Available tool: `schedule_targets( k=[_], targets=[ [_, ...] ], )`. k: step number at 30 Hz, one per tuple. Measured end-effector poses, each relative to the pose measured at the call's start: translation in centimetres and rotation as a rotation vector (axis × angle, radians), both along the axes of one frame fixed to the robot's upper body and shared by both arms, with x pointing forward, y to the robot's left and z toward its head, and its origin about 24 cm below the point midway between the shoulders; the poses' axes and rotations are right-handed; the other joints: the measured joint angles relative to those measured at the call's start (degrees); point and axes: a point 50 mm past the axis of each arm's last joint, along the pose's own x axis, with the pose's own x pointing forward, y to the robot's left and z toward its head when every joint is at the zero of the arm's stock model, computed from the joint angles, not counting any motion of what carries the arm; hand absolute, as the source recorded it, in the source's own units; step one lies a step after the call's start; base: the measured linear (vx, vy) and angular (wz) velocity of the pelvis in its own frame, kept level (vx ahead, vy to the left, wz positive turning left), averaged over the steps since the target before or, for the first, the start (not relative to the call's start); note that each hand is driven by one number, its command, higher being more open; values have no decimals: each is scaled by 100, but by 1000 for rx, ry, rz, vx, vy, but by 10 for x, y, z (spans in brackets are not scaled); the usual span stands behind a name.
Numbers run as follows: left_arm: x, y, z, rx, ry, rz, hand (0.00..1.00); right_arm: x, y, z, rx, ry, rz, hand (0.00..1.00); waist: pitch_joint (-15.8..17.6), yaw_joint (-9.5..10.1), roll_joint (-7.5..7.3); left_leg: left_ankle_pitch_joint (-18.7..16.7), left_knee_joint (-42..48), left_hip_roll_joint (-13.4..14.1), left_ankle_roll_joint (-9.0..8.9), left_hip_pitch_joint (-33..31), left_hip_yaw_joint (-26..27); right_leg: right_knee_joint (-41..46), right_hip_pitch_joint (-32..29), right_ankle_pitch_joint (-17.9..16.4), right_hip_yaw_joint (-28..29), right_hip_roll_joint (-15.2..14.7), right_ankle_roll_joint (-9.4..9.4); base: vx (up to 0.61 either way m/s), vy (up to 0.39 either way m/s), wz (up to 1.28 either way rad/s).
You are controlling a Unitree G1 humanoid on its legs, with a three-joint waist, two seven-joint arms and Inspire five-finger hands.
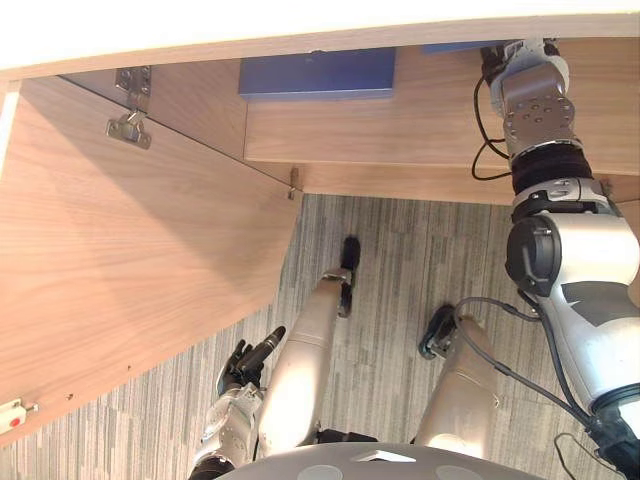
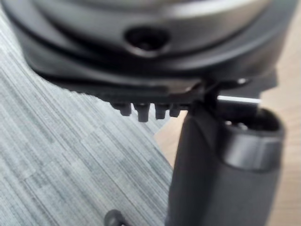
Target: Walk over to the cabinet, pick up the folder, carry it to the office cabinet, place the folder inside the office cabinet, then close the office cabinet door
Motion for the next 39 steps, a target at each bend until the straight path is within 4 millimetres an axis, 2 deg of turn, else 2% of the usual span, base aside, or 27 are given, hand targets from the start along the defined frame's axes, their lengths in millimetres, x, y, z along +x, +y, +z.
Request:
schedule_targets(
  k=[2,6,8,11,16,22,26,30,33,36,39],
  targets=[
    [0,0,0,-1,-1,-1,100,0,1,0,-41,3,13,100,0,-11,0,0,1,0,1,0,1,-13,0,13,4,1,20,0,0,0],
    [1,0,0,-7,-12,-11,100,3,-1,-8,-258,56,18,100,1,-27,-4,-2,4,5,3,0,10,-23,1,28,14,11,37,0,0,0],
    [1,0,1,-9,-16,-16,100,3,-5,-14,-278,60,32,100,-3,-26,-15,-2,4,10,4,0,16,-28,1,30,17,35,35,0,0,0],
    [0,3,0,-3,-13,-24,100,3,-9,-36,-351,94,45,100,-51,-17,-121,-4,1,43,5,0,30,-78,-4,57,27,78,39,12,-7,-4],
    [-4,9,-2,10,5,-31,100,2,-14,-68,-330,140,66,100,-136,-27,-306,-25,0,86,10,18,79,-147,-9,84,86,89,46,25,-8,-7],
    [-8,12,-5,6,28,-10,100,2,-7,-91,-160,112,93,100,-195,-74,-416,-59,6,107,50,50,144,-227,2,133,155,107,52,10,-3,-7],
    [-13,17,-7,11,49,3,100,-1,-2,-115,-47,106,104,100,-275,-105,-573,-93,13,109,90,50,189,-306,16,166,181,108,45,17,9,-4],
    [-14,19,-8,11,55,7,100,-4,-1,-128,131,61,86,100,-297,-115,-618,-118,28,105,118,52,234,-320,13,181,231,101,46,7,2,-4],
    [-15,19,-8,10,57,9,100,-5,2,-131,185,49,82,100,-297,-121,-617,-125,52,105,129,53,248,-319,11,196,250,100,68,-6,-2,-3],
    [-17,19,-9,8,66,14,100,-5,3,-135,139,55,93,100,-297,-123,-618,-150,91,105,166,52,280,-314,10,213,294,96,89,-10,-1,-4],
    [-17,19,-9,4,61,11,100,-6,2,-135,-140,95,127,100,-297,-133,-618,-159,104,91,178,51,302,-316,9,226,306,87,96,-2,1,-1]
  ],
)
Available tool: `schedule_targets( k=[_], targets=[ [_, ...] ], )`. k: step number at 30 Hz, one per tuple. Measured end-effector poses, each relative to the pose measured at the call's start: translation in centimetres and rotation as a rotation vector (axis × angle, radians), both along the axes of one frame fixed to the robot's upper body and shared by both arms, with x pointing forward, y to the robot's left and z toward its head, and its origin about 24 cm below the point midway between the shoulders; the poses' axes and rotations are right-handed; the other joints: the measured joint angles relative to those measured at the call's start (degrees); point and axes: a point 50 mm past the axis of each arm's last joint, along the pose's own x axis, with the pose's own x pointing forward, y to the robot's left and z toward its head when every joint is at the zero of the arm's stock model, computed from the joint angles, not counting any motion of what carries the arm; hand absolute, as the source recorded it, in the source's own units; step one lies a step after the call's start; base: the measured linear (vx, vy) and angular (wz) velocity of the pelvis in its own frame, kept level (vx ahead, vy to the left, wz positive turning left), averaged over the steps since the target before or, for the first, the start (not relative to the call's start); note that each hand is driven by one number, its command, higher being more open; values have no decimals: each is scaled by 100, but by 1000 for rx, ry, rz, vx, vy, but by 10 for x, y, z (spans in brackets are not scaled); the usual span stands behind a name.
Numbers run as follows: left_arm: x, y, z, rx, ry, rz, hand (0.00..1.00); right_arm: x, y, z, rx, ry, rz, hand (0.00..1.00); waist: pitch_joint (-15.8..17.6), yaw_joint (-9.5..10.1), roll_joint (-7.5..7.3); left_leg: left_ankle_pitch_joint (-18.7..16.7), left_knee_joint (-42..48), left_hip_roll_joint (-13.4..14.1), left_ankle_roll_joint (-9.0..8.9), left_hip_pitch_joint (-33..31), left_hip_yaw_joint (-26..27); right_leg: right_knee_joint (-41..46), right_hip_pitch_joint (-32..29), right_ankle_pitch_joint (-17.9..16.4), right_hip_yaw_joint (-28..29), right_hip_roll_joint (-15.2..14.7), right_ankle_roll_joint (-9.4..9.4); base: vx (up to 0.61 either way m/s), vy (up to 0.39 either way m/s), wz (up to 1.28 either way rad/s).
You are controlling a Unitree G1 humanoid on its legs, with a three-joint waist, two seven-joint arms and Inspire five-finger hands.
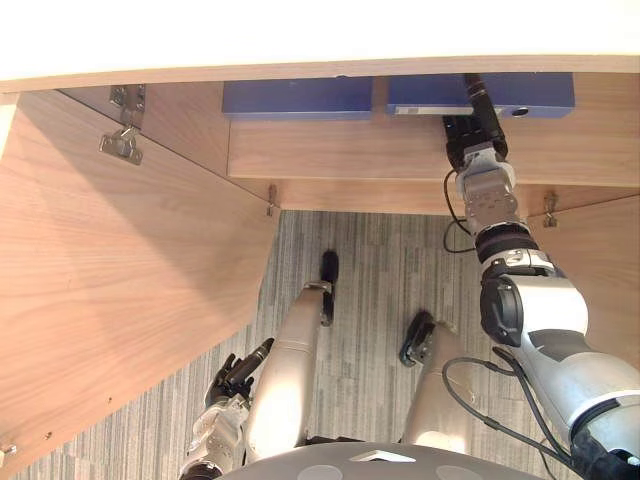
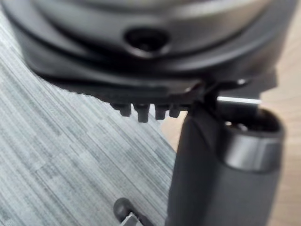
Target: Walk over to the cabinet, pick up the folder, carry it to the office cabinet, place the folder inside the office cabinet, then close the office cabinet door
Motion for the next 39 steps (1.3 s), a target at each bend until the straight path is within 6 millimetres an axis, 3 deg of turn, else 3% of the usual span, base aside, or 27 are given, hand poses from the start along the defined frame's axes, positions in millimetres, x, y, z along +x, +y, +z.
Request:
schedule_targets(
  k=[2,5,17,24,29,32,39],
  targets=[
    [0,0,0,-4,-6,-7,100,-1,-1,0,-227,19,44,100,0,-18,0,0,-2,0,1,-1,4,-7,-1,12,2,1,3,0,0,0],
    [0,1,0,-13,-19,-22,100,-1,-3,2,-425,31,100,100,-4,-33,-6,-6,-6,7,-15,3,6,-12,-1,22,4,4,2,0,0,0],
    [-1,2,0,-21,-35,-63,100,-7,-15,-1,-644,34,228,100,-21,-26,-40,32,-187,88,9,120,56,-270,99,136,1,98,13,15,-23,-4],
    [-2,3,0,-17,-37,-90,100,-8,-16,-2,-985,94,311,100,-37,-36,-71,19,-224,96,-4,202,63,-335,173,138,-4,112,14,12,-28,-1],
    [-6,11,0,21,-9,-142,100,-7,9,-9,-1504,151,442,100,-226,-72,-260,-9,-240,107,-26,286,58,-437,292,149,-12,174,32,15,-25,-1],
    [-6,13,0,34,-5,-153,100,-8,20,-20,-1659,181,480,100,-336,-54,-362,-16,-272,107,-33,321,49,-489,337,163,-31,187,29,6,-23,0],
    [-6,15,0,39,-2,-150,100,-9,34,-32,-1808,206,495,100,-380,-53,-438,13,-282,92,-1,321,59,-483,314,252,3,176,73,-25,-4,-1]
  ],
)
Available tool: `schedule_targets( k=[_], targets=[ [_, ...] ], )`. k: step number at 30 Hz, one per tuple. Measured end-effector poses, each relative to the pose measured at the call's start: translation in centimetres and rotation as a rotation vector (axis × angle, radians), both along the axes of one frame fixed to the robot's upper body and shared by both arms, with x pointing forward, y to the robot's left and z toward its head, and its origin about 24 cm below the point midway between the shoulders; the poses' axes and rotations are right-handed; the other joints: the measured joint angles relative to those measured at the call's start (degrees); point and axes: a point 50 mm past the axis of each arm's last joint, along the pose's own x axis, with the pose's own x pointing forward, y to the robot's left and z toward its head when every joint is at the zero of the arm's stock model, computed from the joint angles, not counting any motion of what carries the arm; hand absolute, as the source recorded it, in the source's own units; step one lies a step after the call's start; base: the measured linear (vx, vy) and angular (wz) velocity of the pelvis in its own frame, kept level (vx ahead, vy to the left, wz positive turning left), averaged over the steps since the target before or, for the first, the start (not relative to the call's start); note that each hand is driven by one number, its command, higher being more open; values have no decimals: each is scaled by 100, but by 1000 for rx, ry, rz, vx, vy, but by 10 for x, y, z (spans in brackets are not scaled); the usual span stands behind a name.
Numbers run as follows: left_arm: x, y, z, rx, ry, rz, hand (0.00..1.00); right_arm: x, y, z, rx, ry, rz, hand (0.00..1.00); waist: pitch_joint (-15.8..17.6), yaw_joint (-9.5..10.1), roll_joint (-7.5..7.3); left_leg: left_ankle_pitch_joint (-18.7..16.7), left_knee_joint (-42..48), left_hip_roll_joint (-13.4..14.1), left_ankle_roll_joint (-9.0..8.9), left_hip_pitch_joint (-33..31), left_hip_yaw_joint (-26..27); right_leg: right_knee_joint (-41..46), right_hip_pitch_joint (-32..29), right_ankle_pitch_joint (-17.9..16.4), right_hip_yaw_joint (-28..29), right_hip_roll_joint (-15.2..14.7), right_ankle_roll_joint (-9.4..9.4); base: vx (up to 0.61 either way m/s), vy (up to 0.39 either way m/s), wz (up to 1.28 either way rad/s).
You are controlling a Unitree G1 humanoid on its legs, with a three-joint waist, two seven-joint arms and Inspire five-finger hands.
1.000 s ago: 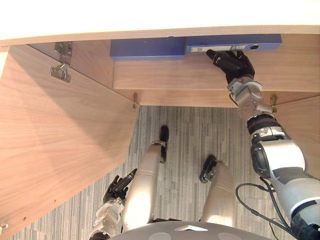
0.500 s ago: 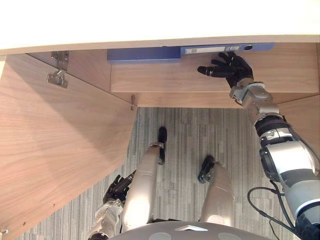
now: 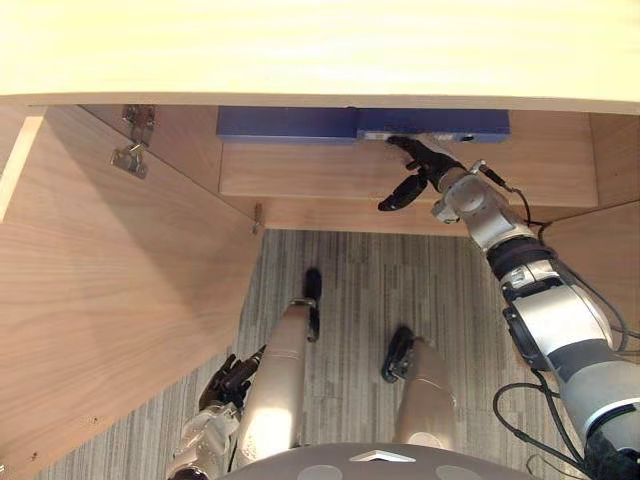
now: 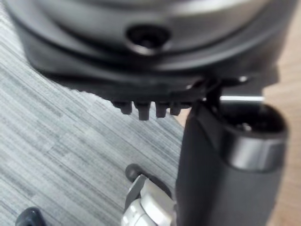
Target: Walk over to the cabinet, pick up the folder, carry it to the office cabinet, place the folder inside the office cabinet, then close the office cabinet door
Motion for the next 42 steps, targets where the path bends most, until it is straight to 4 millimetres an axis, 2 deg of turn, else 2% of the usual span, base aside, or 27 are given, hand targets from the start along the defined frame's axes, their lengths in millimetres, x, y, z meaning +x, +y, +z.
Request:
schedule_targets(
  k=[3,6,14,15,16,18,19,20,22,23,24,26,28,29,31,35,36,37,39,40,42],
  targets=[
    [0,0,0,1,0,2,100,-3,5,-10,-24,18,13,100,-9,-1,-13,35,1,-7,22,0,9,36,-18,47,13,-46,16,-45,1,-1],
    [1,1,1,9,-5,-4,100,-11,21,-36,-70,48,27,100,-20,22,-31,116,19,-34,44,-8,51,161,-100,73,55,-96,34,-83,-8,2],
    [1,2,2,28,0,3,100,-22,32,-50,-316,46,79,100,-34,11,-56,255,-329,-28,74,-4,370,4,-208,400,141,-173,60,-91,28,1],
    [1,5,3,37,0,10,100,-24,32,-51,-336,40,94,100,-81,-26,-152,127,-350,-23,45,-40,591,-261,-304,554,135,-300,7,-33,96,-26],
    [-3,4,1,38,19,17,100,-26,33,-50,-374,30,129,100,-71,4,-171,-208,1112,71,475,-346,404,-310,-302,680,89,-358,117,-24,133,-54],
    [-11,-2,-4,23,50,20,100,-31,39,-54,-385,30,170,100,-87,62,-126,-961,1046,191,209,-69,402,-194,-398,736,282,-200,130,-39,191,-63],
    [-11,-1,-3,29,47,26,100,-32,41,-54,-380,24,178,100,-99,4,-150,-927,951,153,180,-63,425,-222,-368,730,275,-194,130,-36,155,-10],
    [-7,2,-2,40,38,18,100,-34,39,-57,-389,39,178,100,-91,-11,-168,-722,527,70,184,139,518,-408,-122,744,212,-164,144,11,19,14],
    [-7,0,-2,38,36,16,100,-36,40,-65,-409,102,207,100,-69,15,-133,-583,94,61,168,433,634,-655,162,711,130,-159,84,31,-26,5],
    [-6,0,-2,38,35,14,100,-44,45,-82,-449,198,268,100,-69,30,-134,-544,-117,63,123,602,654,-836,377,718,45,-119,96,31,-58,6],
    [-6,0,-1,38,32,11,100,-49,50,-90,-462,239,299,100,-70,43,-135,-530,-222,66,101,673,652,-926,453,714,-14,-90,88,18,-95,23],
    [-6,3,-1,45,30,11,100,-81,69,-137,-466,423,420,100,-67,47,-141,-305,-622,92,28,952,625,-1212,767,721,-196,-51,86,11,-126,33],
    [-8,3,-1,41,35,20,100,-105,88,-161,-446,515,516,100,-59,62,-151,-31,-962,123,38,1163,620,-1387,908,755,-240,36,36,45,-160,6],
    [-8,3,-1,39,36,24,100,-110,94,-164,-437,532,540,100,-59,62,-152,34,-1075,141,30,1237,626,-1465,963,771,-279,62,28,78,-164,-16],
    [-9,3,-2,35,38,33,100,-119,102,-170,-381,560,577,100,-57,88,-164,251,-1546,238,-44,1655,691,-1971,1339,1022,-357,253,-47,102,-102,-24],
    [-13,6,-4,26,46,48,100,-122,99,-175,-368,580,557,100,-158,127,-251,456,-2167,345,-118,2254,739,-2770,1901,1308,-364,554,-47,128,-70,-25],
    [-16,9,-4,29,53,50,100,-128,98,-182,-356,610,549,100,-245,130,-338,558,-2391,378,-114,2413,732,-3126,2090,1451,-377,683,-41,202,-57,-16],
    [-18,12,-5,44,65,42,100,-137,94,-193,-350,660,537,100,-303,134,-423,614,-2526,381,-143,2544,714,-3371,2270,1537,-384,761,-32,204,-51,-11],
    [-22,15,-6,47,80,51,100,-151,88,-208,-334,734,516,100,-366,136,-502,633,-2646,383,-150,2728,652,-3618,2514,1601,-429,823,-51,152,-44,1],
    [-25,17,-7,59,96,40,100,-165,84,-221,-311,802,494,100,-445,138,-547,640,-2721,374,-157,2848,591,-3775,2678,1625,-445,850,-47,134,-44,1],
    [-29,18,-9,69,117,32,100,-183,75,-238,-250,900,427,100,-530,120,-566,647,-2869,365,-167,3089,554,-3951,2918,1667,-430,888,-54,132,-48,-8]
  ],
)
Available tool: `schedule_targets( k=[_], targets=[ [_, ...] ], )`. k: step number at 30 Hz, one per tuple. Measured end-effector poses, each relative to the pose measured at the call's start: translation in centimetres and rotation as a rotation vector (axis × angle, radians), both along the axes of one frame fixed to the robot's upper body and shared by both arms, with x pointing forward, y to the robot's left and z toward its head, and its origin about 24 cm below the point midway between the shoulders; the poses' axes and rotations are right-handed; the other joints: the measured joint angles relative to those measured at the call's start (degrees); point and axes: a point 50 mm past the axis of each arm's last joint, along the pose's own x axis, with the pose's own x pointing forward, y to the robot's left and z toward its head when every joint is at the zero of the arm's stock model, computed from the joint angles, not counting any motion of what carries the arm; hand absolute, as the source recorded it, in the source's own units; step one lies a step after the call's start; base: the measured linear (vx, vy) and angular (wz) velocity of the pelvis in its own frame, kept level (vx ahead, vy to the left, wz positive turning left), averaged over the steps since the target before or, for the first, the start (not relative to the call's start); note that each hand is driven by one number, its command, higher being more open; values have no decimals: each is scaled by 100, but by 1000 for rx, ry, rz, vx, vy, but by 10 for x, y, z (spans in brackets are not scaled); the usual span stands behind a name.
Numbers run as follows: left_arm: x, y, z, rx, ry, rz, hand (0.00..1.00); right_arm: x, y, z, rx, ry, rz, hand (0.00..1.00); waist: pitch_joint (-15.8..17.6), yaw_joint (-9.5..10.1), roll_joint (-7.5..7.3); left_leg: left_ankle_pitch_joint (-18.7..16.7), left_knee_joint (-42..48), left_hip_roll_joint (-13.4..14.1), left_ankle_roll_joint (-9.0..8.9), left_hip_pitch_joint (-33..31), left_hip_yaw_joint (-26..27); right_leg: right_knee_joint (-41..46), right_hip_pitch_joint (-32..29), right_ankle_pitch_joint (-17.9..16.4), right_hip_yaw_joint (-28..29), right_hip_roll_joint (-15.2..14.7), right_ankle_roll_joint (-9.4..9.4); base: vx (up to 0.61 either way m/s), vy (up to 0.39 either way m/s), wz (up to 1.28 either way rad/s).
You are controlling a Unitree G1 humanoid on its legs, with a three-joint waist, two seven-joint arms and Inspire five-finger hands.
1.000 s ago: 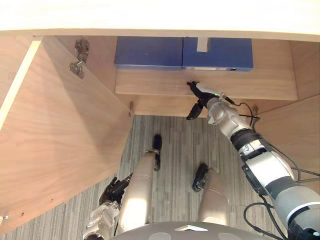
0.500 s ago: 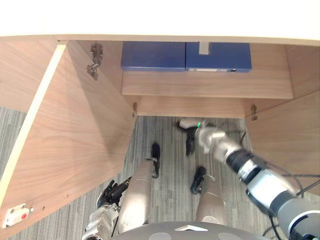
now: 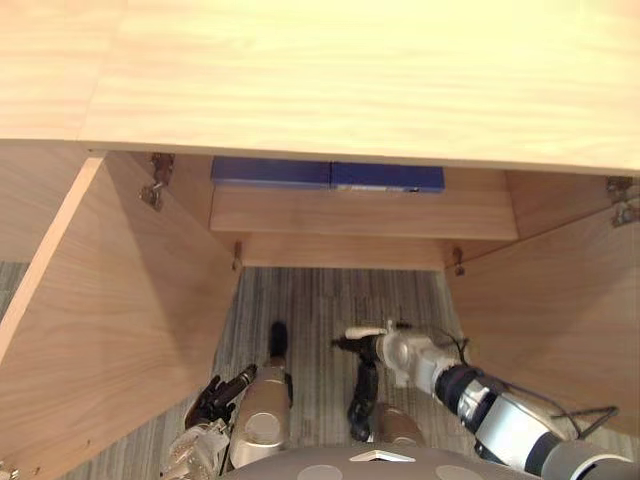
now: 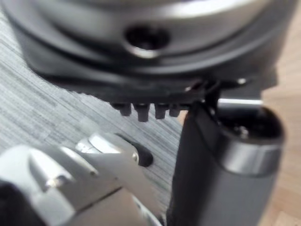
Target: Walk over to the cabinet, pick up the folder, carry it to the office cabinet, place the folder inside the office cabinet, then close the office cabinet door
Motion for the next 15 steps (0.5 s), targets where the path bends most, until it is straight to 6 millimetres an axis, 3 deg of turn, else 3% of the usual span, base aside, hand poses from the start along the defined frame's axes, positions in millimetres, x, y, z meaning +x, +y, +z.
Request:
schedule_targets(
  k=[3,5,6,8,10,12,13,15],
  targets=[
    [-4,-1,-2,15,29,-31,100,-26,-16,-21,92,115,-323,100,-236,-125,61,38,-223,-12,-56,240,3,-178,198,46,21,31,-16,72,-26,-9],
    [-4,-4,-3,22,39,-42,100,-49,-42,-36,207,160,-787,100,-401,-259,149,66,-430,-46,-98,494,8,-236,328,52,107,24,-14,8,0,-16],
    [-5,-5,-4,21,43,-37,100,-55,-49,-39,221,164,-887,100,-464,-287,165,69,-488,-56,-102,544,16,-261,344,66,129,21,-6,-4,19,-29],
    [-9,-6,-6,23,68,-3,100,-74,-74,-46,281,138,-1333,100,-544,-423,190,60,-772,-92,-159,927,185,-360,487,93,351,11,-21,-17,45,-47],
    [-10,-7,-8,38,99,6,100,-88,-86,-49,312,104,-1615,100,-685,-474,160,25,-827,-114,-187,1061,288,-443,529,111,514,2,-44,-15,50,-44],
    [-7,-9,-8,63,122,-17,100,-103,-92,-53,311,93,-1816,100,-744,-577,116,-39,-838,-133,-228,1206,357,-490,642,124,610,-11,-42,15,32,-31],
    [-5,-13,-9,84,140,-58,100,-119,-93,-57,297,104,-1937,100,-834,-650,96,-87,-847,-147,-245,1294,408,-539,724,126,656,-22,-41,29,25,-25],
    [0,-20,-9,112,148,-144,100,-137,-92,-61,284,133,-2039,100,-913,-734,90,-144,-848,-155,-245,1408,497,-575,796,130,754,-28,-40,48,15,-24]
  ],
)
